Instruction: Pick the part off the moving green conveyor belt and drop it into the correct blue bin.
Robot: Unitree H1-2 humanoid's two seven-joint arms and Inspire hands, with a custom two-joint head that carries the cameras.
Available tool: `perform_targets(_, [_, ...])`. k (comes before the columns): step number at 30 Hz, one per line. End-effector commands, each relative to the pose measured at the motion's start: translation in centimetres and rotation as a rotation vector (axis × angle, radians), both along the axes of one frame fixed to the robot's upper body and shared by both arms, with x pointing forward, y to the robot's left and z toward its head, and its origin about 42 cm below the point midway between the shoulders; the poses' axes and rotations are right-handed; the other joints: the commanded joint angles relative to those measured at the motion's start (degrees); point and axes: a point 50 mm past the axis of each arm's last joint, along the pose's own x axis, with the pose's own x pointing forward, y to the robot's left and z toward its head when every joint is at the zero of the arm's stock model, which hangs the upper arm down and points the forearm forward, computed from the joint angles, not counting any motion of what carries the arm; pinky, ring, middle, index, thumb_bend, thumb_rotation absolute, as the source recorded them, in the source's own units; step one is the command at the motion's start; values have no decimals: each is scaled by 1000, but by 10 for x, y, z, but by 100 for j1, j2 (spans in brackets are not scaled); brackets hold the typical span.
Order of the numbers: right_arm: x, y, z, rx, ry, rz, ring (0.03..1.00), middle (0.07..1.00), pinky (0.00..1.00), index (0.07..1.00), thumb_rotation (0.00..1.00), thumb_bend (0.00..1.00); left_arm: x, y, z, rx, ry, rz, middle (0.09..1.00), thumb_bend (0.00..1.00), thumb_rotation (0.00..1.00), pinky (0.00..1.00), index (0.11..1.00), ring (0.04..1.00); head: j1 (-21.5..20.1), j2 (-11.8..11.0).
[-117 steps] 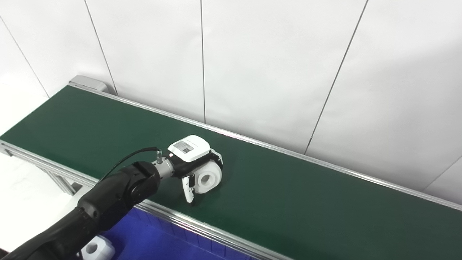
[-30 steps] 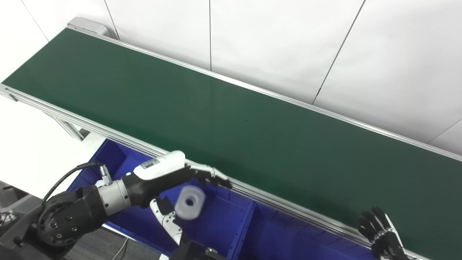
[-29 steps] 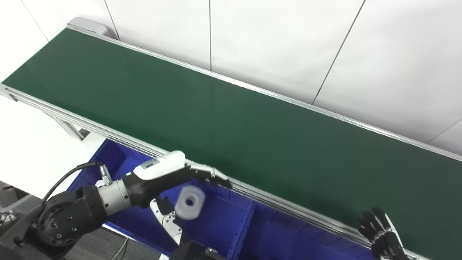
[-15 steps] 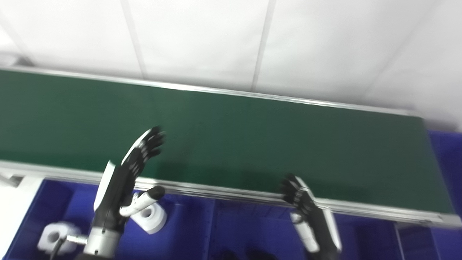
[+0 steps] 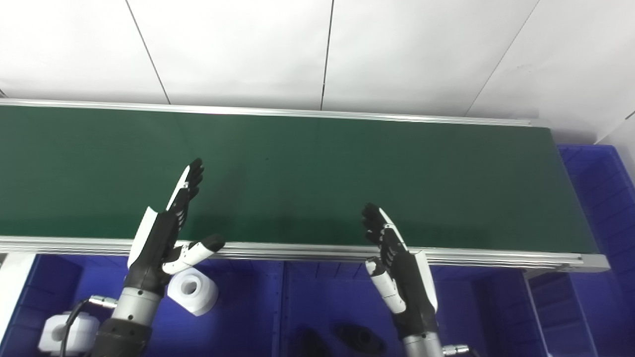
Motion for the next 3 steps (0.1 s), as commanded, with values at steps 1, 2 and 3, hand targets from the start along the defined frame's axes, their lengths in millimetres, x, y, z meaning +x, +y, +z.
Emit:
perform_targets(1, [1, -5, 13, 1, -42, -21, 886, 894, 868, 909, 924, 866, 3, -10, 16, -14, -57, 3, 1000, 754, 788, 1000, 1000, 1000, 2, -7])
perform_targets(2, [2, -8, 14, 3, -43, -21, 880, 894, 861, 909, 924, 847, 2, -15, 19, -40, -59, 6, 1000, 753, 778, 1000, 1000, 1000, 125, 79])
perform_targets(3, [2, -11, 15, 5, -44, -21, 879, 895, 860, 908, 924, 843, 2, -18, 21, -59, -59, 8, 1000, 753, 776, 1000, 1000, 1000, 142, 90])
